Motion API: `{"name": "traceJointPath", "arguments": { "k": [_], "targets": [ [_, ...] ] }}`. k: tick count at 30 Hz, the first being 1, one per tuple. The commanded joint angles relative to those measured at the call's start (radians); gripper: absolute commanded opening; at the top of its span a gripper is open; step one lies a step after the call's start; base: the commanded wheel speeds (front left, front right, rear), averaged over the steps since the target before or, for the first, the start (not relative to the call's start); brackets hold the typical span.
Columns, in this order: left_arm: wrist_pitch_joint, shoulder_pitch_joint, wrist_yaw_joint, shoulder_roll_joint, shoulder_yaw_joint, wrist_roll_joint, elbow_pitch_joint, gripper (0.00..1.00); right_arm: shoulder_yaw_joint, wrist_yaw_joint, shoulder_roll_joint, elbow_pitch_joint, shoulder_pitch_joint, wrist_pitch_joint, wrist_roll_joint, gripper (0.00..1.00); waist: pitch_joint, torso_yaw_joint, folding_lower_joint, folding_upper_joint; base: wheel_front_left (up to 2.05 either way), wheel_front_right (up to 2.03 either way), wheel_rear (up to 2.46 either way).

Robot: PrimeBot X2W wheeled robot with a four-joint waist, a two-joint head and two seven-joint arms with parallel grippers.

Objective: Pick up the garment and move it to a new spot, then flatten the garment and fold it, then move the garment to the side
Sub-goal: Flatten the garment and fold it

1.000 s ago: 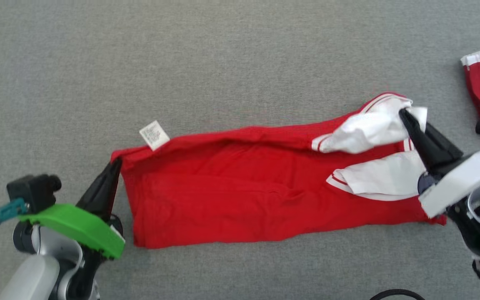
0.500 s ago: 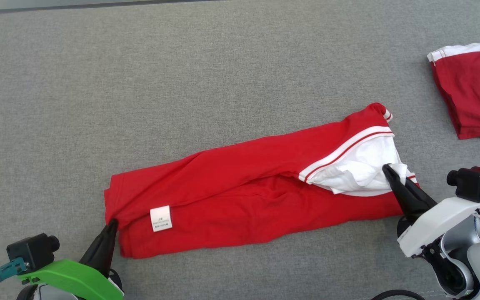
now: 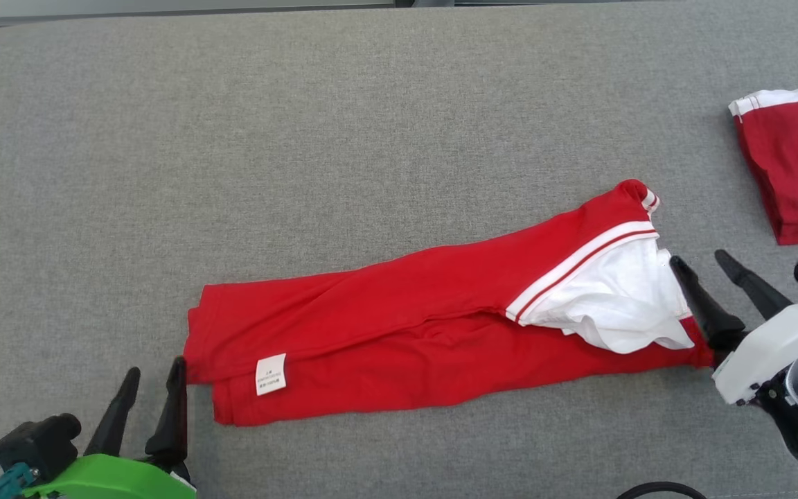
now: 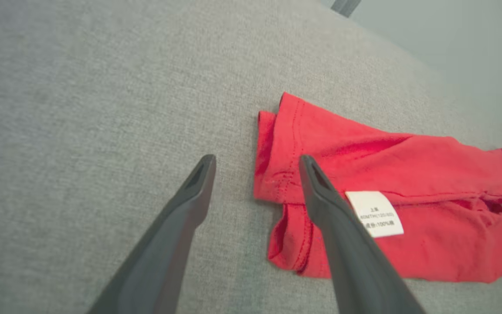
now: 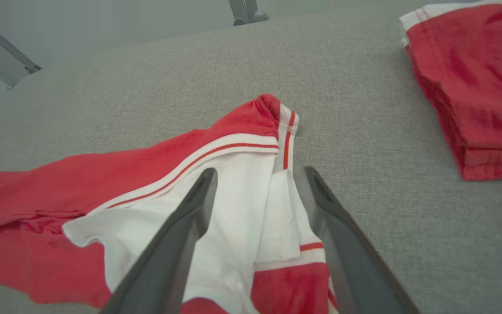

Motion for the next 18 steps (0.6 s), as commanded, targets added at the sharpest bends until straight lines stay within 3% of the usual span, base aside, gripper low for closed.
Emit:
{"name": "traceJointPath", "arguments": {
  "k": [1,7,13,18],
  "targets": [
    [-0.038,0.0,0.005,-0.012,0.013,0.031,0.0,1.0,-0.016,0.0,-0.002,-0.005,-0.01,0.011,-0.002,1.0,-0.007,0.002,0.0,0.0,0.0,0.0,0.0],
    [-0.089,0.006,0.044,-0.123,0.105,0.296,-0.012,1.0,-0.016,0.0,0.038,0.061,-0.102,0.104,-0.056,1.0,-0.016,0.031,0.0,0.0,0.0,0.0,0.0],
    [-0.089,0.038,-0.049,-0.275,0.213,0.468,-0.012,1.0,0.017,0.0,0.03,0.223,-0.16,0.136,-0.118,1.0,-0.017,0.097,0.0,0.0,0.0,0.0,0.0],
    [-0.09,0.069,-0.122,-0.353,0.308,0.558,0.007,1.0,0.018,0.0,0.015,0.306,-0.152,0.129,-0.129,1.0,-0.021,0.126,0.0,0.0,0.0,0.0,0.0]
  ]
}}
